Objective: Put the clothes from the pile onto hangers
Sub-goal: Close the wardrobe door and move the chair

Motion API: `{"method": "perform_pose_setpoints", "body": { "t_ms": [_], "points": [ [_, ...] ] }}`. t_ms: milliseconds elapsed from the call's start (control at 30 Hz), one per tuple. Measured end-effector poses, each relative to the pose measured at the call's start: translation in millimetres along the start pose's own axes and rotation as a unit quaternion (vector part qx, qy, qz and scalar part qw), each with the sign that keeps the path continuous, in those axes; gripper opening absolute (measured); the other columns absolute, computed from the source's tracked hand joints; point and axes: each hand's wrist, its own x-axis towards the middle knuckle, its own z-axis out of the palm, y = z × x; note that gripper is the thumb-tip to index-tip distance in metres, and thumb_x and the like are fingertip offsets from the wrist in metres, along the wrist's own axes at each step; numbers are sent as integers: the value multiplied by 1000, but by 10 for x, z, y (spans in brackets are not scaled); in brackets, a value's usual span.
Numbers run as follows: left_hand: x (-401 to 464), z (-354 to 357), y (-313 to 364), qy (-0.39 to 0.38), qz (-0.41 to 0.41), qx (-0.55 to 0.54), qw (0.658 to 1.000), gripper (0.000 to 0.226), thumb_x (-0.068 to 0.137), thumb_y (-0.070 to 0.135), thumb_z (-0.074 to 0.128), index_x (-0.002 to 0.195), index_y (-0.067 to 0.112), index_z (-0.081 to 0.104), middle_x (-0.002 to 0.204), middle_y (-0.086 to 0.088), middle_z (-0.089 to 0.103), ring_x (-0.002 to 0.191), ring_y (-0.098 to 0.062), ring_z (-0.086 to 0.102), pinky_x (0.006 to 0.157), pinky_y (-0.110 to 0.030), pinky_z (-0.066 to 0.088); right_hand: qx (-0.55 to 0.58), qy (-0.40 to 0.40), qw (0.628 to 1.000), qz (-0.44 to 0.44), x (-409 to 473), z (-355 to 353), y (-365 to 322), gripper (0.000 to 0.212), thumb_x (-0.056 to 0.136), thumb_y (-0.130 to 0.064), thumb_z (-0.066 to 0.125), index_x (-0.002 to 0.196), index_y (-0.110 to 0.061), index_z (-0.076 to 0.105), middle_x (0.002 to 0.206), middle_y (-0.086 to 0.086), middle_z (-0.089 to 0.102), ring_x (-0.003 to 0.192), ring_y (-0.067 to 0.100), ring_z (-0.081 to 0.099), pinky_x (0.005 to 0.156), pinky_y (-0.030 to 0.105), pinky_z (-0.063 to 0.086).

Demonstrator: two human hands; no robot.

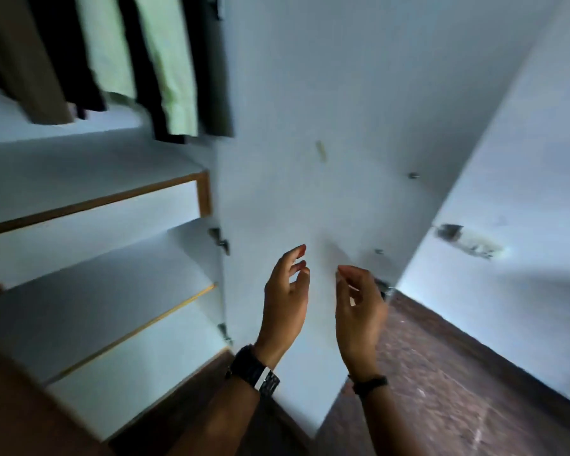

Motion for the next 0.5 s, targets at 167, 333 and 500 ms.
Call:
{"method": "perform_pose_setpoints", "body": {
  "t_ms": [167, 333, 500],
  "points": [
    [113, 1014, -17, -78, -32, 12, 996, 47, 100, 13, 42, 145, 22, 33, 153, 6, 29, 138, -12, 33, 111, -24, 31, -71, 79, 994, 18, 509, -800, 451, 25, 91, 1, 51, 104, -19, 57, 104, 2, 55, 91, 7, 57, 77, 22, 50],
    [153, 1356, -43, -94, -67, 16, 993, 51, 102, 26, 41, 149, 26, 23, 157, 1, 22, 142, -17, 27, 115, -34, 28, 7, -104, 989, 103, 745, -842, 707, 42, 90, 10, 41, 125, -12, 51, 110, -3, 64, 99, 6, 62, 85, 26, 52],
    [46, 1323, 2, -91, -76, 27, 993, 49, 101, 31, 41, 147, 27, 28, 156, 4, 25, 140, -14, 30, 105, -21, 30, -4, -95, 988, 118, 853, -920, 603, 28, 89, 9, 43, 96, -9, 62, 83, -13, 61, 71, -15, 55, 60, 5, 41]
  ]
}}
